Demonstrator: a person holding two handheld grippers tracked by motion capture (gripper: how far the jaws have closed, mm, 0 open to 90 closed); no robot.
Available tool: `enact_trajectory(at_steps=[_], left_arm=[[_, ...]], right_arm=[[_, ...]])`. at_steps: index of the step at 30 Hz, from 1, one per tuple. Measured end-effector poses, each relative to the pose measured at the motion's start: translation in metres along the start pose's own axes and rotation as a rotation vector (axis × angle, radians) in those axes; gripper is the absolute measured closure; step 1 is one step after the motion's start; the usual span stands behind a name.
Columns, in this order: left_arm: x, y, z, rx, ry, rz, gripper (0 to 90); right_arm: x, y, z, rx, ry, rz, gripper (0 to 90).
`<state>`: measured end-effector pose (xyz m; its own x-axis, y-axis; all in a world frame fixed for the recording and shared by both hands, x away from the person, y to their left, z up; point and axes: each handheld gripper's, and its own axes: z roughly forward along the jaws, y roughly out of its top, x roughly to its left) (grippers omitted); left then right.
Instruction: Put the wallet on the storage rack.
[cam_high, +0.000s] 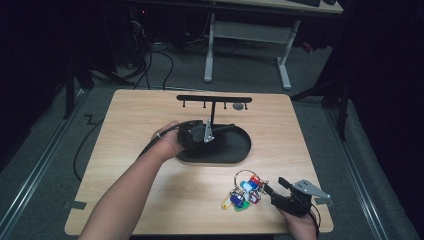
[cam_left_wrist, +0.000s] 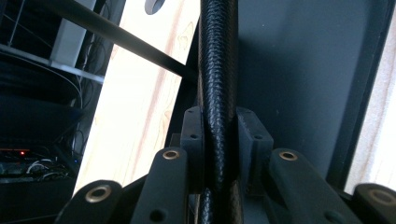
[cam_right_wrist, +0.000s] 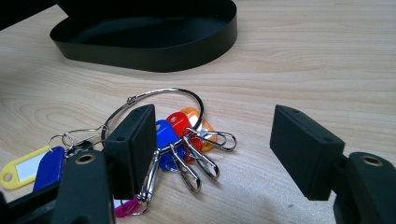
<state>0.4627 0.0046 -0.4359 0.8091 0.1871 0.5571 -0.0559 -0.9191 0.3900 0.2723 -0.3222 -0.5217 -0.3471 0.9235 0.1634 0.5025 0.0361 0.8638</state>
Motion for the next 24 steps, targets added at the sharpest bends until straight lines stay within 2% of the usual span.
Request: enact_trajectory(at_steps=[8, 12, 17, 21, 24], left_arm=[[-0.002, -0.003, 0.008, 0.015, 0.011, 0.029, 75.3], [-0.005, -0.004, 0.008, 0.022, 0.033, 0.074, 75.3], [-0.010, -0.006, 0.011, 0.037, 0.028, 0.096, 75.1], [-0.014, -0.010, 0.015, 0.057, 0.014, 0.097, 74.6], [-0.015, -0.012, 0.015, 0.046, -0.006, 0.066, 74.0]], right_arm=[[0.000, 0.000, 0.001, 0.004, 0.004, -0.003, 31.9], [0.000, 0.000, 0.001, 0.005, 0.004, -0.004, 31.9], [0.000, -0.001, 0.001, 0.006, 0.005, -0.007, 32.0], [0.000, -0.001, 0.000, 0.004, 0.005, -0.004, 32.0], [0.000, 0.000, 0.001, 0.004, 0.006, -0.008, 31.9]])
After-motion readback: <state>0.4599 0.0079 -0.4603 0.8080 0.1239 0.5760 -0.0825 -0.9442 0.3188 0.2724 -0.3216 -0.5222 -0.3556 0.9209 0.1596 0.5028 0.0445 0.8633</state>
